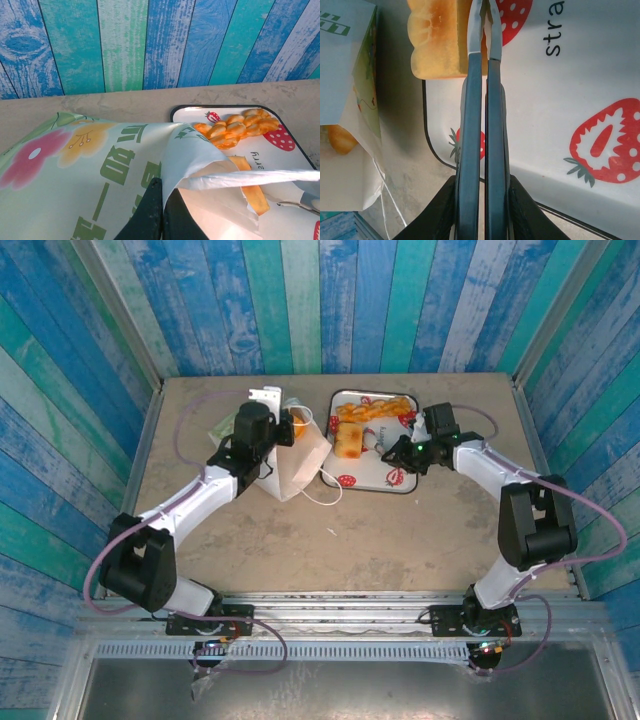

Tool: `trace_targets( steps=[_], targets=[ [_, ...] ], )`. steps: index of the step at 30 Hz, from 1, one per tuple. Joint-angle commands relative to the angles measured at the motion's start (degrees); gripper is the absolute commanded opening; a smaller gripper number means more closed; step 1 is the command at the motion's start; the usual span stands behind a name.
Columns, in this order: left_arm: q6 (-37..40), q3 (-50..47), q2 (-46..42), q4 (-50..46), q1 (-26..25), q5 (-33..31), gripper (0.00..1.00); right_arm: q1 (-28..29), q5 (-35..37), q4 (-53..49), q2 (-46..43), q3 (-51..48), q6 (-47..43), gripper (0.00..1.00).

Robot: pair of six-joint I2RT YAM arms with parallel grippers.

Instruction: Take the fake bread out of the paper bag

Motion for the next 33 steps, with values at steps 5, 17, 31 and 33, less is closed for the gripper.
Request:
trace_targets(
  steps=[5,17,31,33],
  targets=[
    [0.34,-0.7,-5.48,2.73,-0.1,1.3,0.0,0.52,3.04,-0.64,-10.89,-5.12,-0.59,0.21],
    [-0.68,-0.63,-5.11,1.77,-0.09,0.51,0.0,14.17,17.7,-6.8,-32.57,-8.29,-11.13,0.25],
    [-1.31,1.56,-3.79,-1.53,-0.1,-0.55,0.0,37.4,35.72,-11.35,-25.23,1.0,-20.54,0.32],
    [-1.41,1.67,-3.82,-1.42,-0.07,-0.32,0.0,38.22,35.87,-11.21,-22.34,2.77,-21.77,0.32]
  ],
)
